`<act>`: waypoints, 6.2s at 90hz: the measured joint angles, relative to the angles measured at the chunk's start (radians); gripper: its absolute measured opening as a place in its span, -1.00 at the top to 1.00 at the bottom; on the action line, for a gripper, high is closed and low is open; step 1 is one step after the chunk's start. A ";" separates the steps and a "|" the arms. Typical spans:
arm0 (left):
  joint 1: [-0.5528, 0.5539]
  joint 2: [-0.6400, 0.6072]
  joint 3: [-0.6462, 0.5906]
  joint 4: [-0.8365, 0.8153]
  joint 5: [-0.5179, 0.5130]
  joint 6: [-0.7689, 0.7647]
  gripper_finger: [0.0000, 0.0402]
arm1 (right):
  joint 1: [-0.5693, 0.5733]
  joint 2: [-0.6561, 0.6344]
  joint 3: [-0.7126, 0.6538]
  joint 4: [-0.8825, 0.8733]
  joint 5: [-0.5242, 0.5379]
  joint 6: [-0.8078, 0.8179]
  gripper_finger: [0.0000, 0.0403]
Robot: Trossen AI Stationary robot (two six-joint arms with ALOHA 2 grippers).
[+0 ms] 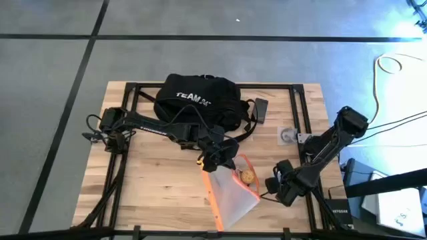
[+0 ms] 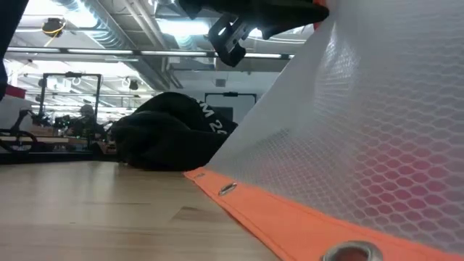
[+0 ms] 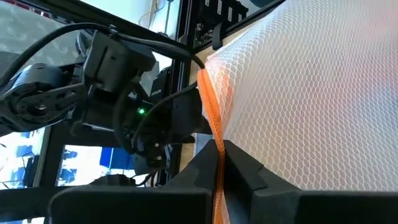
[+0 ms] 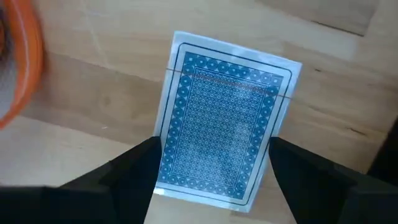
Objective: Unpack backpack
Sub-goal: Put the game card into the white zip bag, then put the black earphone into the white zip bag
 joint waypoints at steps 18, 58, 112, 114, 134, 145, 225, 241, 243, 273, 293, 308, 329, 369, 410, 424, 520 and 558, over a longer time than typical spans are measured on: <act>0.000 0.000 0.000 0.001 0.000 0.000 1.00 | 0.000 0.005 0.002 -0.001 0.000 -0.014 -0.40; 0.005 0.000 0.000 -0.006 0.000 -0.011 1.00 | 0.000 0.004 0.032 -0.016 -0.007 -0.044 -0.63; 0.004 0.000 0.000 -0.007 0.000 -0.013 1.00 | 0.000 0.007 -0.025 0.060 0.027 0.025 -0.86; 0.001 0.000 0.000 -0.007 0.000 -0.013 1.00 | 0.000 0.007 -0.036 0.087 0.026 0.030 -0.87; 0.000 0.000 0.000 -0.010 0.000 0.001 1.00 | -0.001 0.003 -0.088 0.163 0.009 0.035 -0.89; 0.003 0.000 0.000 -0.010 0.000 0.002 1.00 | -0.001 0.004 -0.086 0.158 0.002 -0.009 -0.80; 0.006 0.000 0.000 -0.019 0.000 0.008 1.00 | 0.000 -0.114 0.071 -0.055 0.573 -0.149 -0.49; 0.006 0.000 0.000 -0.009 0.000 0.029 1.00 | -0.059 -0.133 0.049 0.092 0.830 -0.264 -0.50; 0.006 0.000 0.000 -0.001 0.000 0.030 1.00 | -0.076 -0.131 0.042 0.128 0.829 -0.295 -0.50; 0.008 0.000 0.000 0.024 0.001 0.023 1.00 | -0.215 -0.119 -0.001 0.644 0.534 -0.848 -0.50; 0.008 0.000 0.000 0.025 0.000 0.009 1.00 | -0.268 -0.119 -0.002 0.649 0.249 -0.943 -0.50; 0.008 0.000 0.000 0.025 0.000 0.020 1.00 | -0.329 -0.119 -0.002 0.690 0.178 -1.051 -0.53; 0.008 0.000 0.000 0.024 0.001 0.015 1.00 | -0.438 -0.045 -0.002 0.824 0.065 -1.200 -0.53; 0.007 0.000 -0.002 -0.006 0.011 0.008 1.00 | -0.472 0.033 0.036 0.851 -0.010 -1.320 -0.90; 0.006 0.001 0.001 -0.018 -0.011 -0.001 1.00 | -0.397 0.011 0.248 0.406 0.062 -1.343 -0.98; 0.008 0.001 0.001 -0.024 -0.006 -0.004 1.00 | -0.370 0.011 0.300 0.151 0.108 -1.282 -0.96; 0.008 0.000 0.000 -0.024 0.005 -0.003 1.00 | -0.738 -0.210 -0.089 -0.293 0.226 -0.857 -0.65; 0.008 0.000 0.000 -0.031 0.005 -0.026 1.00 | -1.085 -0.090 -0.089 -0.263 0.096 -1.503 -0.57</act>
